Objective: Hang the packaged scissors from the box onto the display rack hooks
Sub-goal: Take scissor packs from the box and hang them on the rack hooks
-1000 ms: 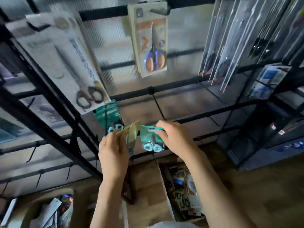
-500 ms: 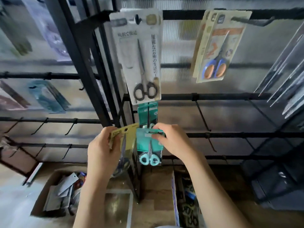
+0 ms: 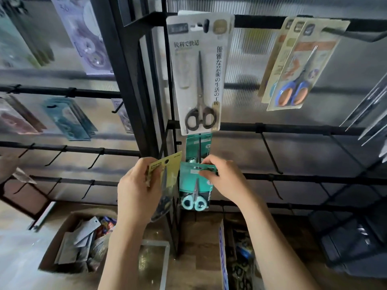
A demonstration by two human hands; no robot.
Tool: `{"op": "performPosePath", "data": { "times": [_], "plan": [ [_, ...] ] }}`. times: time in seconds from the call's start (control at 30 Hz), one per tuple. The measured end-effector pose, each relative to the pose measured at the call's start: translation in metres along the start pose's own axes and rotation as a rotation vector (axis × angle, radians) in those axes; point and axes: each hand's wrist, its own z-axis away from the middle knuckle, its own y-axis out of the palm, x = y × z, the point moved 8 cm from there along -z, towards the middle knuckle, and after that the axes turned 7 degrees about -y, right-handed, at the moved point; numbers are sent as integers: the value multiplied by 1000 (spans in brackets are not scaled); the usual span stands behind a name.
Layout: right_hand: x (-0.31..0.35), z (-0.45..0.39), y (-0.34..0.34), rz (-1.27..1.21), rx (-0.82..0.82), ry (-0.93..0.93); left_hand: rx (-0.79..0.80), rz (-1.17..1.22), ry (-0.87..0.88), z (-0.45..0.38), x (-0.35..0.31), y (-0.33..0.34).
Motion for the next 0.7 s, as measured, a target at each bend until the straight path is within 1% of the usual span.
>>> {"op": "performPosePath", "data": {
  "times": [0.2, 0.33, 0.4, 0.57, 0.7],
  "plan": [
    [-6, 5, -4, -44, 3, 39, 18, -1, 10, -4, -6, 5],
    [-7, 5, -6, -65, -4, 37, 41, 15, -25, -5, -5, 11],
    [-8, 5, -5, -81, -4, 44, 44, 6, -2, -6, -7, 11],
    [-16, 3, 4, -84, 30, 79, 25, 16, 3, -10, -5, 9],
    [-19, 2, 7, -135, 11, 80, 29, 37, -23, -10, -3, 12]
  ]
}}
